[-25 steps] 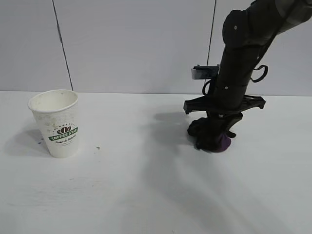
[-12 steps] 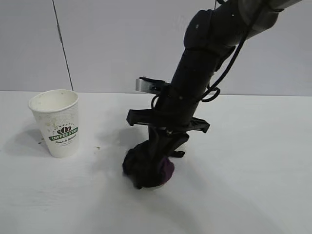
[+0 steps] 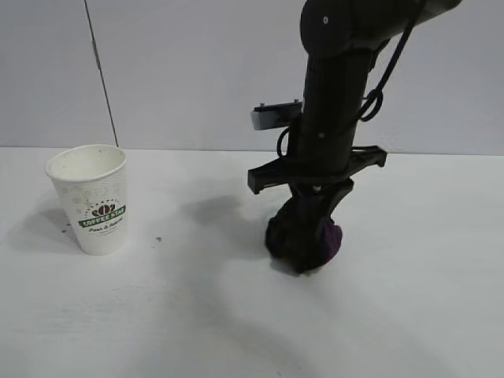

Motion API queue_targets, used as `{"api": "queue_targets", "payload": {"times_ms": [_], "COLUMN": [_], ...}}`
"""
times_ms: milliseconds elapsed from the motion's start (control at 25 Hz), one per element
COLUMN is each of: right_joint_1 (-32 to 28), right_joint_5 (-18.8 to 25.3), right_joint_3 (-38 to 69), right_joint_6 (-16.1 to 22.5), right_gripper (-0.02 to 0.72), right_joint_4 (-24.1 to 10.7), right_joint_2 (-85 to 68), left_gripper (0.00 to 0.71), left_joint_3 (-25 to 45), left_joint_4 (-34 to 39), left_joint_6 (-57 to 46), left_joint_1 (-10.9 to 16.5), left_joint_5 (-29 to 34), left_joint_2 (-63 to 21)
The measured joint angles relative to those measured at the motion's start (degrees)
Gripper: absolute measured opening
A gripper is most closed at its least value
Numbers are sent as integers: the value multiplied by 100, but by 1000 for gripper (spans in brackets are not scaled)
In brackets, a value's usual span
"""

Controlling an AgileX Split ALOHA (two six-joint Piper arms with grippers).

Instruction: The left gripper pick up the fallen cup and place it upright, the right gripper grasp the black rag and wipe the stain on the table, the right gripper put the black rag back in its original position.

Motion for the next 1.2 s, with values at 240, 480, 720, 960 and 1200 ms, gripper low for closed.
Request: {"api": "queue_targets", "payload": {"times_ms": [240,480,720,960,1200], "right_joint_1": [-66,-441,-1477,-2941,-4013], "right_joint_5": [-141,-68,401,928,1223], "right_joint_3": [0,5,5,11,34], "right_joint_6": [236,467,744,774,515], "right_gripper": [534,557,543,523,523], "right_joint_4": [0,-85,-964,-1445,-1266], "right_joint_2": [0,-260,-1127,-2235,-3880], "left_gripper": [664,664,664,664,664], "left_joint_3": [0,0,0,0,0], "left_joint_4": [0,0,0,0,0], "left_joint_6": [0,0,-2,-7,-7], "left_joint_1": [0,0,0,0,0], "left_joint_5": [0,0,0,-10,-14], "left_joint_2": [0,0,0,0,0]}}
